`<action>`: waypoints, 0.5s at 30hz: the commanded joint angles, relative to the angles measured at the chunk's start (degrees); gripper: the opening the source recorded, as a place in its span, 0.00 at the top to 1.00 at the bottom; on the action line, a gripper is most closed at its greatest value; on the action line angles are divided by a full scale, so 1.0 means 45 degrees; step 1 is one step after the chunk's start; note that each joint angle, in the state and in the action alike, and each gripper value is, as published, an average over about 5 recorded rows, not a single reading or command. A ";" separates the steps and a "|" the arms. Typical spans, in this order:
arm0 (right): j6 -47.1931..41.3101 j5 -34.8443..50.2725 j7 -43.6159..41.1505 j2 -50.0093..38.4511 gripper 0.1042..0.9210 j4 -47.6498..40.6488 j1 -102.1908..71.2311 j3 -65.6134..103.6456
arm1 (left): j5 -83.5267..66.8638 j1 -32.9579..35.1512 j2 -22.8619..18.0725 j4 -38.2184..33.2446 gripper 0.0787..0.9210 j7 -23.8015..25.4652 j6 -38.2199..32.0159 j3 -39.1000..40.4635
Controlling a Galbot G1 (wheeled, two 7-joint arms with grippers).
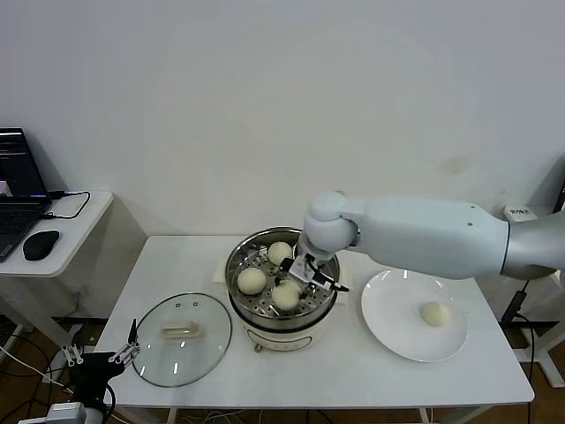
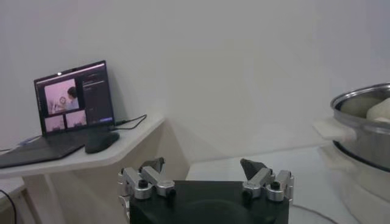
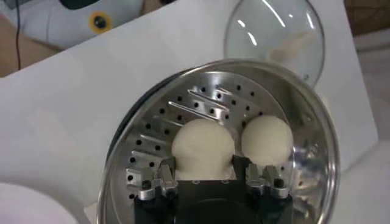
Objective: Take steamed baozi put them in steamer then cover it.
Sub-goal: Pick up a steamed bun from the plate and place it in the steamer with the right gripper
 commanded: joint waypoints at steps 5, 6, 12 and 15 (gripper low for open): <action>0.0496 -0.0351 0.0030 0.0116 0.39 0.0261 -0.0271 -0.0206 | 0.0005 0.0028 -0.0005 0.0054 0.12 -0.0015 -0.0027 0.0021; 0.0506 -0.0368 0.0047 0.0078 0.38 0.0258 -0.0260 -0.0205 | 0.0005 0.0026 -0.0001 0.0052 0.12 -0.0015 -0.0027 0.0023; 0.0428 -0.0246 0.0210 -0.0278 0.23 0.0137 -0.0024 0.0267 | -0.0024 0.0000 0.0068 0.0044 0.12 -0.0013 -0.0026 -0.0026; 0.0269 -0.0013 0.0318 -0.0611 0.15 -0.0102 0.0088 0.0966 | -0.0041 -0.0014 0.0103 0.0054 0.12 -0.0011 -0.0027 -0.0062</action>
